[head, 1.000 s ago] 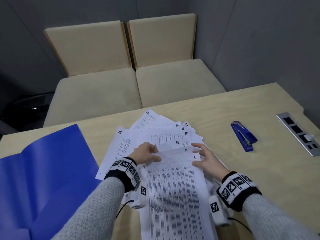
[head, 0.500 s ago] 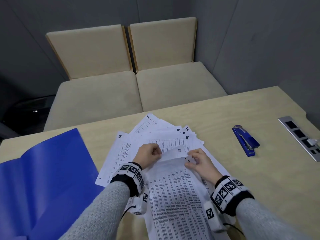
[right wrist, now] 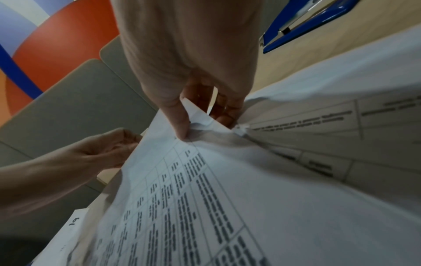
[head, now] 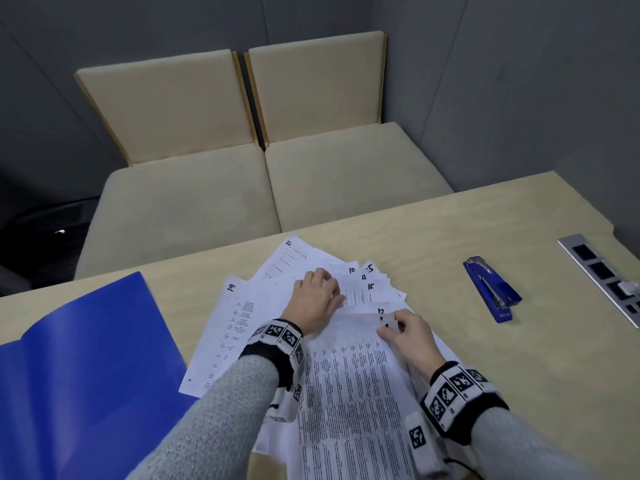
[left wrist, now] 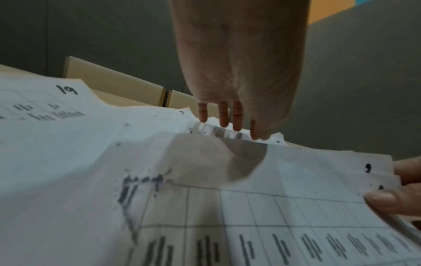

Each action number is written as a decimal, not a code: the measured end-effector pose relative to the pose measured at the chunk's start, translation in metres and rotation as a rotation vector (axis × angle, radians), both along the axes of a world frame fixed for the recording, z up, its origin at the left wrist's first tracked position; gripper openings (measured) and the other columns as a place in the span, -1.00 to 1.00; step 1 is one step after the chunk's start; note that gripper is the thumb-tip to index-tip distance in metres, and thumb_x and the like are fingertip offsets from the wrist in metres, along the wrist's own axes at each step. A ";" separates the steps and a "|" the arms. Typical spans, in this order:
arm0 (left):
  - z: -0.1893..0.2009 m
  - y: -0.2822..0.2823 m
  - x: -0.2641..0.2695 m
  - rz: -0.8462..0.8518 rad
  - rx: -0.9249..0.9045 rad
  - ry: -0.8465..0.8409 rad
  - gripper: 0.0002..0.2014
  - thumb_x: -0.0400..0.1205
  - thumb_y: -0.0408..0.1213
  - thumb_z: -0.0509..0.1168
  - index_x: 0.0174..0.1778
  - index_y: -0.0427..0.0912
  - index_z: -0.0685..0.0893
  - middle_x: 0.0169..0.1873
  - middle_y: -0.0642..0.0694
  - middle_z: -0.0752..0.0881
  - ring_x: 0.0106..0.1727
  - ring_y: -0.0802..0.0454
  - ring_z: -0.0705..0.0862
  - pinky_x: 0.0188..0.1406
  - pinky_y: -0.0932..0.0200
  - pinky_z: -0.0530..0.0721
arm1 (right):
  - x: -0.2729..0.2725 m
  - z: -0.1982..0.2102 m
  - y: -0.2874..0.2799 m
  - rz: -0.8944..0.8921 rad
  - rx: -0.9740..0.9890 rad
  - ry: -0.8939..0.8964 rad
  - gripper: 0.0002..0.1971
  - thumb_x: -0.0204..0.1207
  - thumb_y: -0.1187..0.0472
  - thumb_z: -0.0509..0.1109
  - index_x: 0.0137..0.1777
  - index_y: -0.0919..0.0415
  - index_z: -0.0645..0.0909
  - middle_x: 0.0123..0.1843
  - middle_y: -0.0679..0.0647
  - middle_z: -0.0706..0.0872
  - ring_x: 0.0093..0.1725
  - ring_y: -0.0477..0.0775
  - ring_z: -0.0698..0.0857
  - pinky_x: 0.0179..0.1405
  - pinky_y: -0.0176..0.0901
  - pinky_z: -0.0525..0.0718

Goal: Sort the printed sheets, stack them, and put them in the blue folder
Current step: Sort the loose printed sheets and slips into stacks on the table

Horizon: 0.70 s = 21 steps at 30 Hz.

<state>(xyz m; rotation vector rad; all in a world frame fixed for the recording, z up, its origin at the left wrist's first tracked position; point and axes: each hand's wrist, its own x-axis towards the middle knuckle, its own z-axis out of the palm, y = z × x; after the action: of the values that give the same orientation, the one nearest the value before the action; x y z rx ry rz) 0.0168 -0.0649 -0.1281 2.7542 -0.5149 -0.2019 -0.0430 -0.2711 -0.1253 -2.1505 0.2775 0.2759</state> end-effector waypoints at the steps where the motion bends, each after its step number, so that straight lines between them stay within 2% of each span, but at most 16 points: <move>1: -0.001 0.000 0.002 0.009 0.011 -0.003 -0.77 0.68 -0.08 0.16 0.18 -0.08 0.53 0.19 -0.06 0.47 0.20 -0.07 0.43 0.21 0.00 0.35 | 0.000 -0.001 0.000 -0.001 -0.011 -0.006 -0.62 0.45 0.30 0.48 -0.45 0.04 0.36 -0.41 -0.13 0.39 -0.38 -0.18 0.38 -0.43 -0.35 0.27; 4: -0.002 0.001 0.005 -0.006 0.076 -0.040 -0.67 0.61 -0.19 0.24 0.30 -0.03 0.45 0.20 -0.05 0.49 0.23 -0.08 0.45 0.28 0.00 0.31 | 0.001 -0.009 -0.002 0.039 -0.033 -0.012 -0.71 0.44 0.28 0.48 -0.39 0.28 0.44 -0.41 -0.05 0.38 -0.33 -0.03 0.38 -0.40 -0.27 0.29; 5: -0.002 0.002 0.005 -0.007 0.072 -0.059 -0.67 0.59 -0.21 0.27 0.28 -0.04 0.46 0.18 -0.05 0.51 0.20 -0.08 0.46 0.25 0.01 0.32 | 0.002 -0.012 -0.002 0.048 -0.036 -0.014 -0.73 0.44 0.27 0.47 -0.35 0.39 0.48 -0.39 -0.01 0.40 -0.30 0.01 0.40 -0.38 -0.24 0.31; 7: -0.003 0.004 0.003 -0.004 0.036 -0.097 -0.74 0.55 -0.27 0.31 0.15 -0.07 0.53 0.09 -0.05 0.54 0.10 -0.09 0.50 0.06 0.09 0.36 | 0.003 -0.016 -0.002 0.054 -0.038 -0.018 -0.74 0.43 0.27 0.47 -0.24 0.51 0.56 -0.35 0.02 0.45 -0.26 0.06 0.44 -0.35 -0.21 0.35; 9: -0.004 0.007 -0.001 0.020 -0.024 -0.117 -0.88 0.53 -0.33 0.33 -0.04 -0.12 0.59 -0.01 -0.07 0.55 -0.05 -0.11 0.54 -0.14 0.14 0.35 | 0.004 -0.019 -0.002 0.061 -0.034 -0.034 -0.75 0.43 0.26 0.48 -0.17 0.51 0.60 -0.22 0.05 0.53 -0.16 0.09 0.52 -0.20 -0.18 0.47; 10: -0.006 0.009 -0.002 0.038 -0.056 -0.124 -0.94 0.53 -0.34 0.35 -0.13 -0.14 0.60 -0.03 -0.08 0.55 -0.10 -0.11 0.54 -0.17 0.15 0.36 | 0.004 -0.020 -0.002 0.065 -0.025 -0.041 -0.77 0.44 0.26 0.48 -0.11 0.48 0.62 -0.09 0.07 0.56 -0.04 0.08 0.55 -0.04 -0.15 0.53; 12: -0.009 0.012 -0.006 0.053 -0.093 -0.113 -0.92 0.51 -0.34 0.38 -0.22 -0.15 0.59 0.04 -0.09 0.54 -0.07 -0.08 0.56 -0.14 0.14 0.45 | 0.004 -0.020 -0.001 0.061 0.009 -0.063 -0.81 0.45 0.27 0.49 -0.04 0.39 0.64 0.15 0.04 0.50 0.20 0.00 0.47 0.27 -0.11 0.48; 13: -0.010 0.013 -0.008 0.047 -0.104 -0.111 -0.91 0.51 -0.33 0.40 -0.22 -0.15 0.59 0.11 -0.11 0.54 -0.01 -0.07 0.56 -0.08 0.13 0.48 | 0.004 -0.018 0.000 0.067 0.022 -0.078 -0.87 0.45 0.28 0.49 -0.10 0.32 0.63 0.21 0.00 0.47 0.26 -0.04 0.40 0.32 -0.11 0.43; 15: -0.009 0.014 -0.012 0.010 -0.112 -0.109 -0.89 0.53 -0.30 0.40 -0.18 -0.16 0.58 0.24 -0.16 0.51 0.13 -0.08 0.55 0.04 0.08 0.44 | 0.006 -0.016 0.002 0.096 0.010 -0.095 -0.86 0.45 0.28 0.49 -0.25 0.18 0.57 0.25 -0.07 0.46 0.29 -0.08 0.35 0.31 -0.11 0.40; 18: -0.009 0.016 -0.015 -0.025 -0.122 -0.044 -0.86 0.59 -0.15 0.35 -0.12 -0.14 0.58 0.31 -0.14 0.47 0.27 -0.05 0.52 0.18 0.03 0.37 | 0.009 -0.017 0.007 0.106 -0.001 -0.105 -0.92 0.46 0.26 0.47 -0.14 0.26 0.64 0.12 -0.09 0.57 0.22 -0.01 0.43 0.19 -0.12 0.48; 19: -0.008 0.017 -0.014 -0.005 -0.135 0.019 -0.82 0.60 -0.09 0.34 -0.12 -0.13 0.59 0.31 -0.10 0.47 0.23 -0.02 0.54 0.22 0.03 0.36 | 0.008 -0.018 0.008 0.108 -0.006 -0.111 -0.91 0.46 0.26 0.47 -0.14 0.28 0.65 0.01 -0.07 0.59 0.16 0.04 0.46 0.09 -0.14 0.49; 21: -0.004 0.015 -0.012 0.074 -0.198 0.153 -0.78 0.59 0.01 0.33 -0.17 -0.08 0.62 0.18 -0.04 0.53 0.06 0.01 0.57 0.23 0.01 0.41 | 0.006 -0.018 0.010 0.109 -0.020 -0.118 -0.84 0.45 0.27 0.46 -0.31 0.21 0.57 -0.22 -0.07 0.55 0.00 0.10 0.49 -0.15 -0.21 0.42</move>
<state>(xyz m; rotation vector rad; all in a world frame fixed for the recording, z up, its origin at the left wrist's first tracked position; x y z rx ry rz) 0.0052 -0.0495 -0.1325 2.5353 -0.3704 -0.3227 -0.0368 -0.2612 -0.1429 -2.1961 0.0958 0.2078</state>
